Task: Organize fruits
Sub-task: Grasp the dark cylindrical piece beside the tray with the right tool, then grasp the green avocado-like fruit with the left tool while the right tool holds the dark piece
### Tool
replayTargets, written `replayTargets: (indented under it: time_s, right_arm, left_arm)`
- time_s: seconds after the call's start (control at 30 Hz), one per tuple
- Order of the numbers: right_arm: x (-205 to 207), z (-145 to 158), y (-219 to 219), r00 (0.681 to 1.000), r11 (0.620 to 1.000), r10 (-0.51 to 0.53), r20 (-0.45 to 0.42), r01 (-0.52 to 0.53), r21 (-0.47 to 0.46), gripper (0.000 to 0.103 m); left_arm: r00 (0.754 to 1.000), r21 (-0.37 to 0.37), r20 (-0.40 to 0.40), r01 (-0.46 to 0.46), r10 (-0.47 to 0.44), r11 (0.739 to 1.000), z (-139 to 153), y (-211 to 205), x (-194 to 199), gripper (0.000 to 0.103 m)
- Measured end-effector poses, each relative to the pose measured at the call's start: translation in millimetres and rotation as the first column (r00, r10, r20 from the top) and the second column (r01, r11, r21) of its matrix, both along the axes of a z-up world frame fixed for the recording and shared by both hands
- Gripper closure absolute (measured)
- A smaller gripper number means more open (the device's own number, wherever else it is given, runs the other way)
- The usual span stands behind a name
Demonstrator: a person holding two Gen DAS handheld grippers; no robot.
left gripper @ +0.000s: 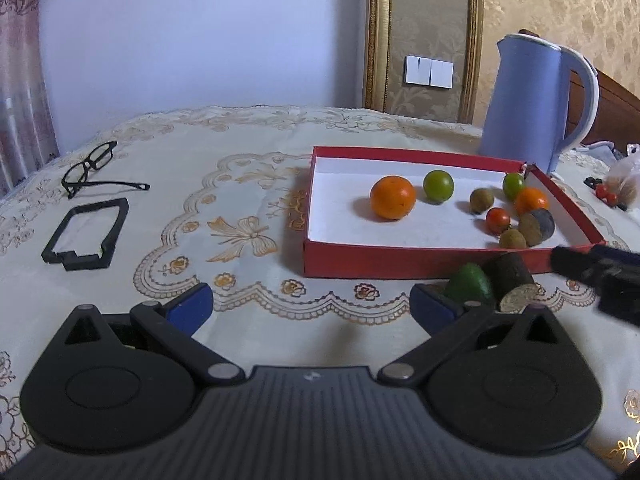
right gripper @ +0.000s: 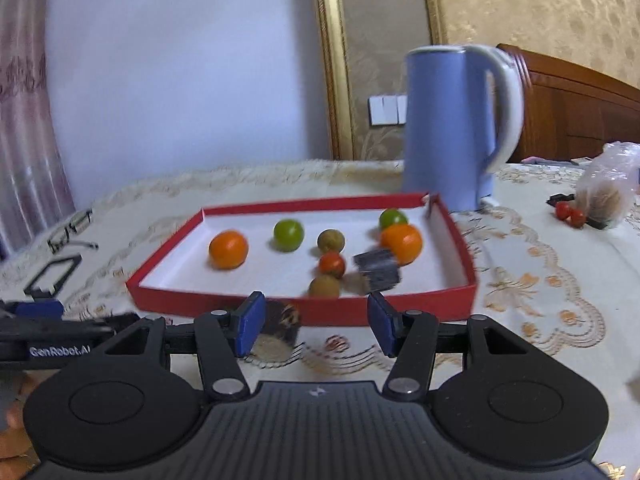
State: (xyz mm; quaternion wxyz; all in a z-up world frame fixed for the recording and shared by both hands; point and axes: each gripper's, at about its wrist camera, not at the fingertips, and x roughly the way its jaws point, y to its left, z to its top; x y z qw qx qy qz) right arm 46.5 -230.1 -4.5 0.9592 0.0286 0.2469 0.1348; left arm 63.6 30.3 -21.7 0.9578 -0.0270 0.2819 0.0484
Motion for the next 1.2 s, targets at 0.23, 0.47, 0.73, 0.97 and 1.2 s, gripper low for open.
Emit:
replayTargets:
  time_s: [0.23,0.47,0.73,0.97,1.2]
  right_arm:
    - [8.7,-10.7,18.9,0.999,0.998,-0.014,-0.043,0.011,-0.059,0.048]
    - [16.0,-16.1,39.5,0.998,0.993,0.002,-0.062,-0.009,-0.115,0.052]
    - [22.4,-16.2,49.1,0.997,0.990,-0.028,-0.071,0.019,-0.137,0.056]
    - [19.3,-15.2,42.4,0.993,0.996,-0.011,-0.119,0.000,-0.094,0.056]
    - [21.5,-21.4,41.9,0.991,0.995,0.011,-0.135,-0.024,-0.095,0.068]
  left_arm:
    - [0.999,-0.044,-0.015,0.034,-0.034,0.998,-4.3,5.7,1.9,0.000]
    - [0.999,-0.054,-0.017,0.043,-0.044,0.998,-6.1,6.7,3.3,0.000]
    - [1.000,-0.054,-0.013,0.027,-0.028,0.998,-4.5,10.6,3.1,0.000]
    - [1.000,-0.061,-0.016,0.019,-0.020,0.998,-0.5,13.0,1.1,0.000]
    - [0.999,-0.053,-0.023,0.023,-0.024,0.998,-0.5,7.3,-0.2,0.000]
